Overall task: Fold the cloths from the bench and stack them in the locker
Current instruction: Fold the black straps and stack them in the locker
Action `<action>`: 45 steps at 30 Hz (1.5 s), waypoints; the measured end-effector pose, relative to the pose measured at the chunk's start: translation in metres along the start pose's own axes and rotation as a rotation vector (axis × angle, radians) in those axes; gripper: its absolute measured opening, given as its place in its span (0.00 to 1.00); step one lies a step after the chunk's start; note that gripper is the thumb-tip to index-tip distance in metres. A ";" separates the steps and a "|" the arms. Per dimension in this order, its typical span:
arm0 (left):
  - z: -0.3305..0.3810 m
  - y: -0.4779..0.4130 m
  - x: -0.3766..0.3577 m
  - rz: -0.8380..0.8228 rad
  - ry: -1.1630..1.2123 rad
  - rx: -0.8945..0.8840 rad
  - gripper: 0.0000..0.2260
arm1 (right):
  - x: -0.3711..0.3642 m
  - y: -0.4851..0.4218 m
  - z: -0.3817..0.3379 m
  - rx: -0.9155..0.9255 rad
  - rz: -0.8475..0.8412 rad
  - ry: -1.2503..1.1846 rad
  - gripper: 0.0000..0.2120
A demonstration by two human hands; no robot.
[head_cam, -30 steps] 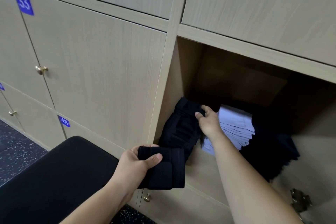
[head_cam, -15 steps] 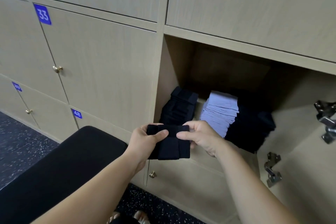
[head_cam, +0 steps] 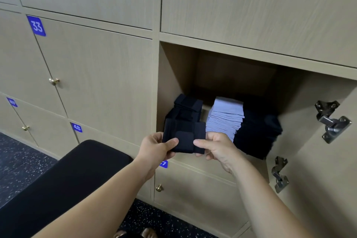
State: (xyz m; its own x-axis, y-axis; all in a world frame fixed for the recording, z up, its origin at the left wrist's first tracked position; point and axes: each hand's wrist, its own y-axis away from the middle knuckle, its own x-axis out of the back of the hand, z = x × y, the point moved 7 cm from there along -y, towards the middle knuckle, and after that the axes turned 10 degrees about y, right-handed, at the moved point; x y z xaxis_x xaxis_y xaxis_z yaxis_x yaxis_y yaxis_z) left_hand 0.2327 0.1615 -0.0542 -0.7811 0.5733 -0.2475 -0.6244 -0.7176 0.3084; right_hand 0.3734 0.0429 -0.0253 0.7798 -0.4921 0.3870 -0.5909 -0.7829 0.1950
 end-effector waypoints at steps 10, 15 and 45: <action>0.018 -0.016 -0.002 0.056 -0.039 -0.154 0.02 | 0.019 -0.024 -0.006 0.193 0.151 -0.063 0.10; 0.021 -0.026 -0.001 0.084 0.070 -0.117 0.11 | 0.023 -0.033 0.003 0.162 0.211 -0.088 0.19; 0.011 -0.105 -0.054 -0.129 -0.946 -0.475 0.35 | 0.005 -0.151 0.047 -0.070 0.578 -0.330 0.11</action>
State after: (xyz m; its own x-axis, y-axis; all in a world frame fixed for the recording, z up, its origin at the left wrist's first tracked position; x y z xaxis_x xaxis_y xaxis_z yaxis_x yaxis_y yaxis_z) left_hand 0.3402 0.2105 -0.0635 -0.5200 0.5832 0.6241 -0.7974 -0.5934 -0.1099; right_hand 0.4759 0.1409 -0.0955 0.3500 -0.9241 0.1534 -0.9358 -0.3376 0.1015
